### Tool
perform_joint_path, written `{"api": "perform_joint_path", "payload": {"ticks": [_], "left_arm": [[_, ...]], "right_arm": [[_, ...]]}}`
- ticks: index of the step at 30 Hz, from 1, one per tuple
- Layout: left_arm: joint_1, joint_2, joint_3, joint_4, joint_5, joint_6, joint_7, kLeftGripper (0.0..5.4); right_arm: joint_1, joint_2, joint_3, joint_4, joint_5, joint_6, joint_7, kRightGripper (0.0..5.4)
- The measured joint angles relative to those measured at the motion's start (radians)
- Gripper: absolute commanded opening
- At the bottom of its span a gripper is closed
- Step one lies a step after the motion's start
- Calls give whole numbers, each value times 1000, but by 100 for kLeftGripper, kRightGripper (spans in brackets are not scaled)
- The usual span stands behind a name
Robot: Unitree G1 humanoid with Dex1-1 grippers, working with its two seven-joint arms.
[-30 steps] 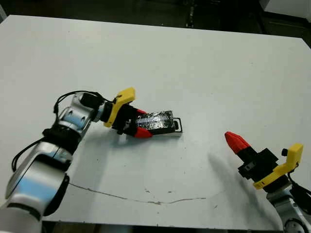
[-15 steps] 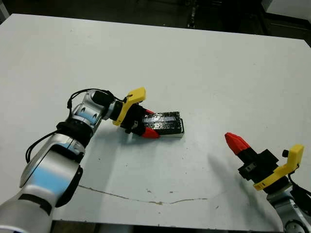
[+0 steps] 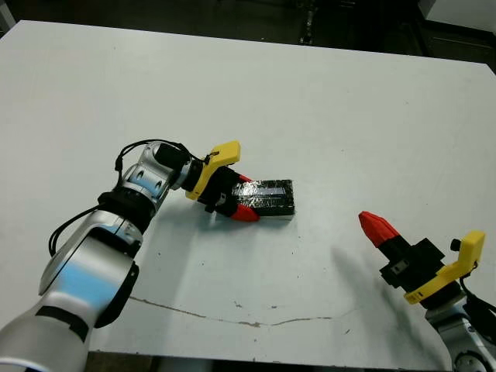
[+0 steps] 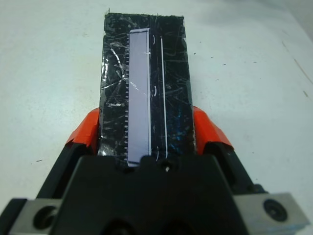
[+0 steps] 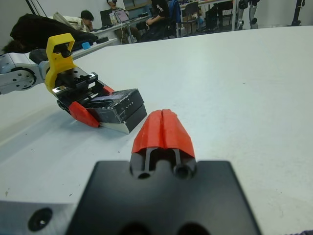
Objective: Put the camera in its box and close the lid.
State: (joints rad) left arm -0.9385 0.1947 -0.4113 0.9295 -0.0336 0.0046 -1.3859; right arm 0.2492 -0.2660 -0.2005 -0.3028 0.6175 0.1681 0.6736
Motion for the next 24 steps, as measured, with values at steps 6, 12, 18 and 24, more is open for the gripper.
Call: {"api": "perform_joint_path", "payload": {"ticks": [6,12,18,24], "left_arm": [[-2,-1,-12,-19,24,-12,21,316],[-3,-5,-12,-11,26,-29,24,316],[-6,-12,-11,0,25,-27,32,334],[-14,-61,-17,-8,54,7,82,412]], "right_arm": [[-3,0,-2,2,2,0,0,0],[-4,0,-4,2,1,0,0,0],[-5,0,-9,2,1,0,0,0],[-7,0,-12,2,-5,0,0,0]]}}
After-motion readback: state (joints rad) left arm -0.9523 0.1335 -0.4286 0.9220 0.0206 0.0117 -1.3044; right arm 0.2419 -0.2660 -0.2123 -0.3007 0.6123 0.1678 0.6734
